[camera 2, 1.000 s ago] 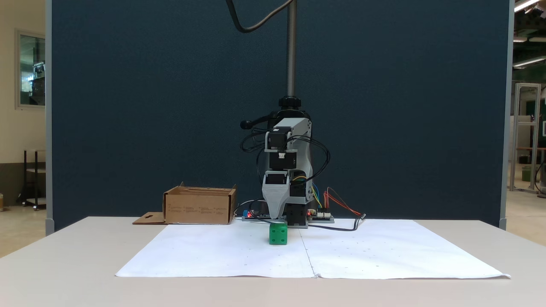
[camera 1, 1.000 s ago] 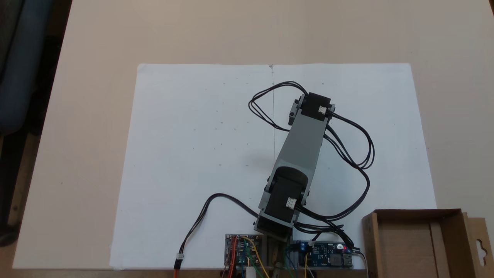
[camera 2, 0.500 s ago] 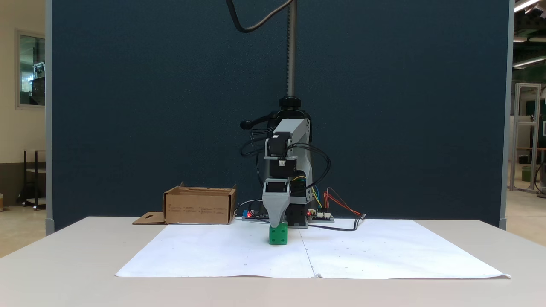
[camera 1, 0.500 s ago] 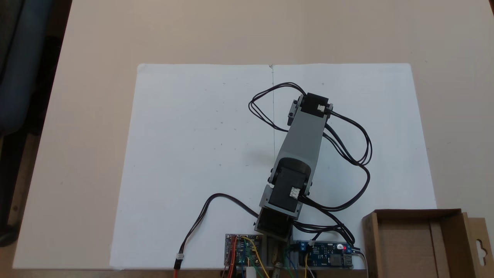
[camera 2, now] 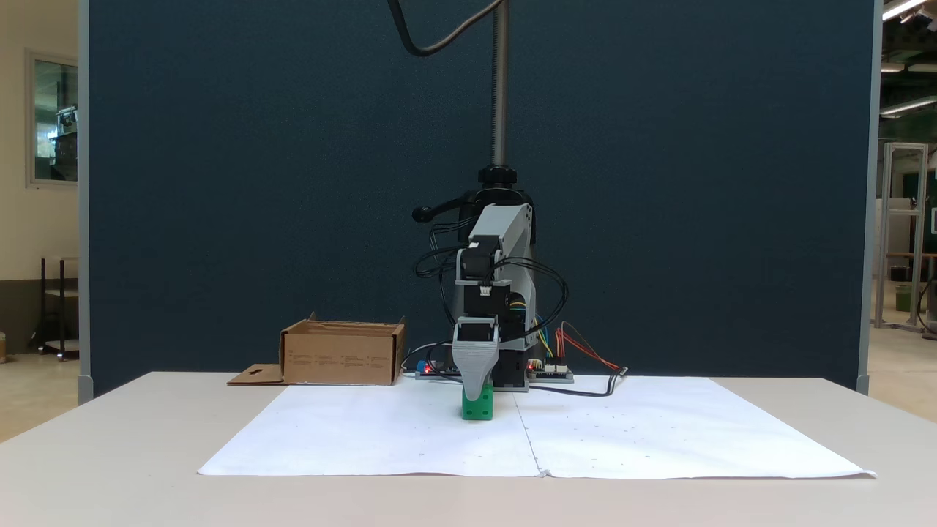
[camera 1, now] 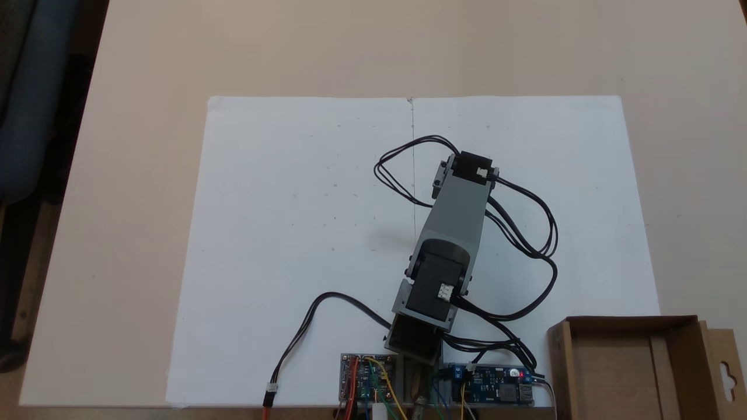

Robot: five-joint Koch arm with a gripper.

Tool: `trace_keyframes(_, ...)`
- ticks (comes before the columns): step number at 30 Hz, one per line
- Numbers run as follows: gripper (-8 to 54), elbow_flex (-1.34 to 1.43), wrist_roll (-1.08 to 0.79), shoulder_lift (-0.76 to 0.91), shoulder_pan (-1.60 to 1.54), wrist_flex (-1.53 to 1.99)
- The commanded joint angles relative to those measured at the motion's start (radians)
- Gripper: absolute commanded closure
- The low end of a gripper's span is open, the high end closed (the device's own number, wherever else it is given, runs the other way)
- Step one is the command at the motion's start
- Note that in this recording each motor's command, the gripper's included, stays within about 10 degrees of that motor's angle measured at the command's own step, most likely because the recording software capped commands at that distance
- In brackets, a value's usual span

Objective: Grasp a green dice and put it in the bin.

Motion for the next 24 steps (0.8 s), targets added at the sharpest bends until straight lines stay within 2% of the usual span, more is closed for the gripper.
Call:
trace_keyframes(1, -1.1, -0.017, 0.008, 0.011, 0.006, -0.021)
trace_keyframes(24, 0.2, -0.011, -0.049, -0.101, -0.005, -0.114)
